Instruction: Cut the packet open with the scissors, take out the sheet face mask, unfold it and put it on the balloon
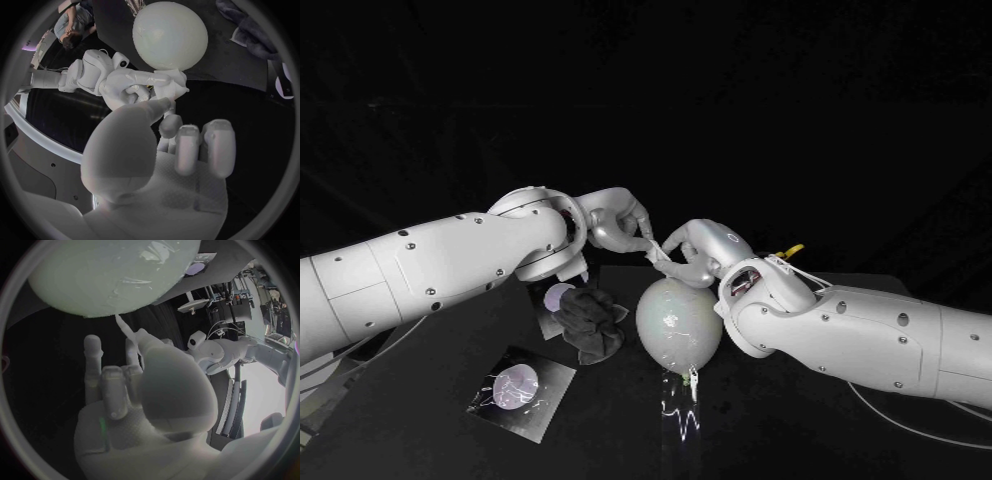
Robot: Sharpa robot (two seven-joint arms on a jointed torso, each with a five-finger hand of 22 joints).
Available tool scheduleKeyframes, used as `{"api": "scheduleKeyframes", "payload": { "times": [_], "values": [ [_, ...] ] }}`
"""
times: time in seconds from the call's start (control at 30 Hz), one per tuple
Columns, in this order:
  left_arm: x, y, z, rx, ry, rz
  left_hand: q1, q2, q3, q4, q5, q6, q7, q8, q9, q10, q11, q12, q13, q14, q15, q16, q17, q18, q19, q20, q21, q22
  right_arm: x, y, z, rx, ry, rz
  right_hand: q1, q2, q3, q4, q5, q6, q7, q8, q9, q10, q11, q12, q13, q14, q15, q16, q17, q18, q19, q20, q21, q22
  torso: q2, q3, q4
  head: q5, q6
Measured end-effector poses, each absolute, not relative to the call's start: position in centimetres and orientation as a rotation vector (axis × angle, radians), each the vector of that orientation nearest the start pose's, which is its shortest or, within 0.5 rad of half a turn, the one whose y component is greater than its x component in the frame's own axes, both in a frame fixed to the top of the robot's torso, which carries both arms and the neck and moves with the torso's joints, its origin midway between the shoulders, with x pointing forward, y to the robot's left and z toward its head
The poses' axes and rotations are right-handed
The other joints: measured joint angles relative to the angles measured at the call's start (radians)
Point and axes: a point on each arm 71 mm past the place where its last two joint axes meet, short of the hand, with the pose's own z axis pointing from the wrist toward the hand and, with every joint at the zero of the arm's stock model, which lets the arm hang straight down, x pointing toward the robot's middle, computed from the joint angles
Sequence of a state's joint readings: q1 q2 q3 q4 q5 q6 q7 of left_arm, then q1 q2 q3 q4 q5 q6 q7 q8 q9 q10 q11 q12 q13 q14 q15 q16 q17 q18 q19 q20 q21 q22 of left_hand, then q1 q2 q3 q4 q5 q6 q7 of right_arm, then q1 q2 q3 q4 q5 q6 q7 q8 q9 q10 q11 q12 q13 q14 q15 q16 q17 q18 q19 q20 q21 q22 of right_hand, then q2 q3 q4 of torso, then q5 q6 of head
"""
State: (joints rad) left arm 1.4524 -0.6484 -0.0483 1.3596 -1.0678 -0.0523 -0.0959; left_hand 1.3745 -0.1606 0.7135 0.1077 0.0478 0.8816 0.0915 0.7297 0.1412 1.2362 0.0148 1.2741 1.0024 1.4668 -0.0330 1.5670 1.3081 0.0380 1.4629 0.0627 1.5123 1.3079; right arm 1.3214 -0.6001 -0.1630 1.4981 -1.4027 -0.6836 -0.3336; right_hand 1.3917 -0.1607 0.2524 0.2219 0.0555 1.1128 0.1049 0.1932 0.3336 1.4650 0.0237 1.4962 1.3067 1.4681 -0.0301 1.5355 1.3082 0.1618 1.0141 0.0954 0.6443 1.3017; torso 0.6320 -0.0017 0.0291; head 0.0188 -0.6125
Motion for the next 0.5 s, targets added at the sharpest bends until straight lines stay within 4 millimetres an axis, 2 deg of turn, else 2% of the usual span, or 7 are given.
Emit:
{"api": "scheduleKeyframes", "payload": {
  "times": [0.07, 0.43, 0.5],
  "values": [
    [54.14, 14.26, -8.34, 0.046, 1.792, -0.854, 0.0, 0.0, 0.0, 0.0, 0.0, -0.001, 0.001, 0.0, 0.0, 0.0, 0.0, 0.0, 0.0, 0.0, 0.0, 0.0, 0.0, 0.0, 0.0, 0.0, 0.0, 0.0, 49.14, -10.51, -15.04, 0.038, 1.412, 0.699, -0.007, -0.007, -0.003, 0.005, 0.0, 0.0, 0.0, 0.0, 0.0, 0.0, 0.0, 0.0, 0.0, -0.003, 0.003, 0.0, 0.0, 0.0, 0.0, 0.0, 0.0, 0.0, 0.0, 0.0, 0.0, 0.0, 0.0],
    [53.98, 13.96, -8.36, 0.057, 1.799, -0.862, 0.001, 0.001, 0.0, 0.0, -0.001, -0.002, 0.001, 0.0, 0.0, -0.002, 0.002, 0.0, -0.002, 0.0, 0.0, -0.003, 0.0, 0.0, 0.0, 0.0, 0.0, -0.001, 49.35, -10.59, -15.16, 0.036, 1.424, 0.704, -0.006, -0.006, -0.002, 0.005, 0.0, -0.004, -0.003, 0.0, 0.0, 0.0, 0.0, 0.0, 0.001, -0.003, 0.003, -0.004, 0.0, 0.0, -0.004, -0.004, -0.005, -0.001, 0.0, 0.0, 0.0004, -0.001, -0.004],
    [53.91, 13.88, -8.36, 0.06, 1.8, -0.864, 0.001, 0.001, 0.0, 0.0, -0.001, -0.002, 0.001, 0.0, 0.0, -0.002, 0.002, 0.0, -0.002, 0.0, 0.0, -0.003, 0.0, 0.0, 0.0, 0.0, 0.0, -0.001, 49.41, -10.63, -15.17, 0.037, 1.424, 0.704, 0.011, 0.011, 0.016, 0.001, -0.004, -0.004, -0.003, 0.004, 0.0, 0.0, 0.0, 0.0, 0.001, -0.003, 0.003, -0.004, 0.0, 0.0, -0.004, -0.004, -0.005, -0.001, 0.0, 0.0, 0.0003, -0.002, -0.005]
  ]
}}
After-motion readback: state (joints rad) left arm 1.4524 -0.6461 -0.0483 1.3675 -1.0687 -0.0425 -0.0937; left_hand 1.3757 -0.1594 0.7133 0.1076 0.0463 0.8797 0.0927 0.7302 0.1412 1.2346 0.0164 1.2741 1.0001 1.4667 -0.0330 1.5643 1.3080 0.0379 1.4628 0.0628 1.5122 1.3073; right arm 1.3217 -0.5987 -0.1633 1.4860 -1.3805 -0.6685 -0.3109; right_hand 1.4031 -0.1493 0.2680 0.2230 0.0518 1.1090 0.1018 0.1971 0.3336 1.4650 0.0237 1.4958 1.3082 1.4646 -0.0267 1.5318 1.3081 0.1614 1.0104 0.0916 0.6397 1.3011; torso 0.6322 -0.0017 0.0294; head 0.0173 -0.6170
